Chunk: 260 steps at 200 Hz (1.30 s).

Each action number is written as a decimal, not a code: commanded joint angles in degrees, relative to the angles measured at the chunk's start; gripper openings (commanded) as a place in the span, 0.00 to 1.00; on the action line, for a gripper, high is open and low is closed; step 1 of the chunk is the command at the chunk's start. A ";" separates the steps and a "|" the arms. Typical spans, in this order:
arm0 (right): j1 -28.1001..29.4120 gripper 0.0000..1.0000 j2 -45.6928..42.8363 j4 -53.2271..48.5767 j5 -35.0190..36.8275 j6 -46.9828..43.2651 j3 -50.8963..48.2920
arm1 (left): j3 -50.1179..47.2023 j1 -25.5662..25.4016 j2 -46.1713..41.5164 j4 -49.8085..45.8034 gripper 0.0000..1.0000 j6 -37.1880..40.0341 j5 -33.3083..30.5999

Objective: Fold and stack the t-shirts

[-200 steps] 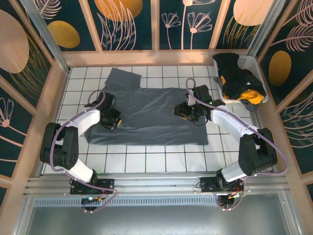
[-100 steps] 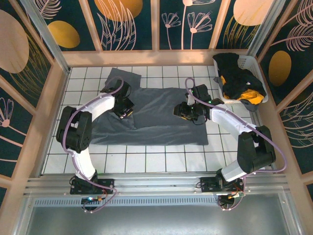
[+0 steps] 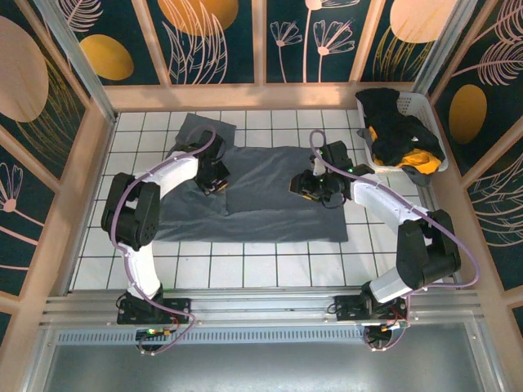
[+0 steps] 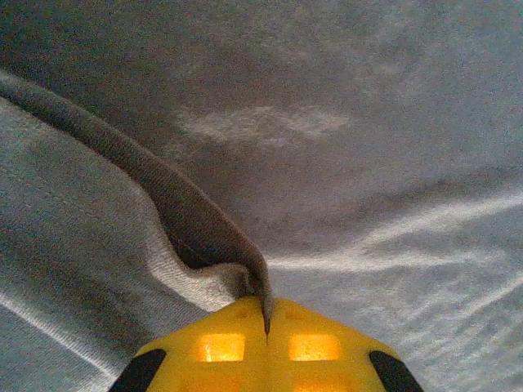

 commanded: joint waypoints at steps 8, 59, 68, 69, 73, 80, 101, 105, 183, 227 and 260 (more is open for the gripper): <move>0.29 0.41 -1.62 -0.56 0.52 0.94 -0.95 | 1.57 -0.57 1.98 0.38 0.00 2.29 0.65; 0.32 0.43 -2.70 -0.64 0.64 1.15 -3.22 | 1.92 -0.65 2.30 -0.05 0.48 4.33 0.18; 0.22 0.44 -3.03 -0.59 1.29 1.08 -3.90 | 2.01 -0.65 1.06 -0.84 0.58 4.69 -1.44; 0.19 0.44 -3.13 -0.63 1.42 1.07 -3.99 | 2.01 -0.61 0.92 -0.93 0.58 4.76 -1.65; 0.17 0.44 -3.34 -0.65 1.82 1.07 -4.34 | 1.88 -0.63 0.12 -1.34 0.59 4.83 -2.51; 0.06 0.45 -3.71 -0.61 2.53 1.07 -5.19 | 1.48 -0.59 -1.53 -1.81 0.60 4.87 -4.15; -1.08 0.45 -5.15 -0.34 5.12 1.54 -8.88 | -2.54 0.10 -7.89 -2.69 0.57 3.64 -7.93; -1.41 0.45 -5.40 -0.17 5.43 1.67 -9.69 | -3.88 0.49 -9.18 -2.59 0.56 3.23 -8.09; -6.44 0.28 -2.17 -1.27 12.78 2.88 -15.48 | -25.80 13.92 -16.83 5.91 0.26 -0.57 -1.69; -5.45 0.24 3.30 -5.32 16.34 3.61 -16.58 | -31.81 15.70 -15.76 6.43 0.17 -3.38 -3.31; -2.58 0.25 2.61 -11.39 17.84 4.40 -17.33 | -38.49 15.88 -21.71 3.15 0.17 -5.01 -6.37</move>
